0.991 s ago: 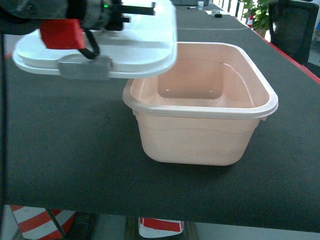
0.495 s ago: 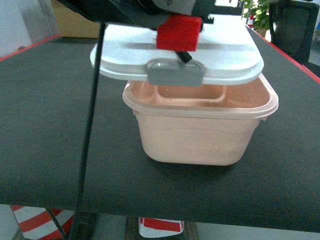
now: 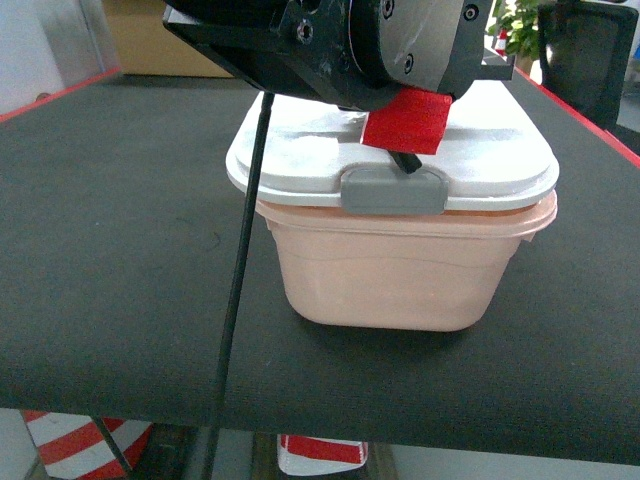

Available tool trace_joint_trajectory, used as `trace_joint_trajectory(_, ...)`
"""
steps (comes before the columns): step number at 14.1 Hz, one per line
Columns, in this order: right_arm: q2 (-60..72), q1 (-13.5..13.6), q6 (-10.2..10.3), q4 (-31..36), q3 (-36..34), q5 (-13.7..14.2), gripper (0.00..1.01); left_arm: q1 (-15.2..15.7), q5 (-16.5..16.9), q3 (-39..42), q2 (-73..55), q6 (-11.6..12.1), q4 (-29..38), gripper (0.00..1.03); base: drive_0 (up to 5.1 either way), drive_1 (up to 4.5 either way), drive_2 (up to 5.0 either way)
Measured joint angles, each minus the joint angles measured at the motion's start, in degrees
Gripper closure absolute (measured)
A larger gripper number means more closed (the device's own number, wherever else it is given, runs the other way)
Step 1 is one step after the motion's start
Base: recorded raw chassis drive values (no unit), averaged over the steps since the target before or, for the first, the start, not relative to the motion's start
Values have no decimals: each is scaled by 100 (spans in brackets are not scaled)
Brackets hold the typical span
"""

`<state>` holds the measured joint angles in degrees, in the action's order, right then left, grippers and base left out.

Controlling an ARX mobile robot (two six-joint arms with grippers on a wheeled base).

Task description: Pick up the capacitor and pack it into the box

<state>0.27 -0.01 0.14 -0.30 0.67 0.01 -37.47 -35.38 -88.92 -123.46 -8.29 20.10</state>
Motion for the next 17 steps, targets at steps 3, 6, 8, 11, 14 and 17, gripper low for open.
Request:
trace_joint_trajectory(3,0,0,0,0,0,0,3,-11,90,-2,-70,-98,-96,101,0,0,0)
trace_joint_trajectory(6,0,0,0,0,0,0,3,-22,197,-2,-81,-140,-94,101,0,0,0)
trace_joint_trajectory(8,0,0,0,0,0,0,3,-35,243,-2,-107,-138,-129,101,0,0,0)
trace_joint_trajectory(11,0,0,0,0,0,0,3,-103,433,2,-179,-131,168,88,0,0,0)
trace_joint_trajectory(14,0,0,0,0,0,0,3,-111,490,37,-179,-55,264,26,0,0,0)
trace_joint_trajectory(17,0,0,0,0,0,2,3,-103,378,352,-173,105,1274,4,0,0,0)
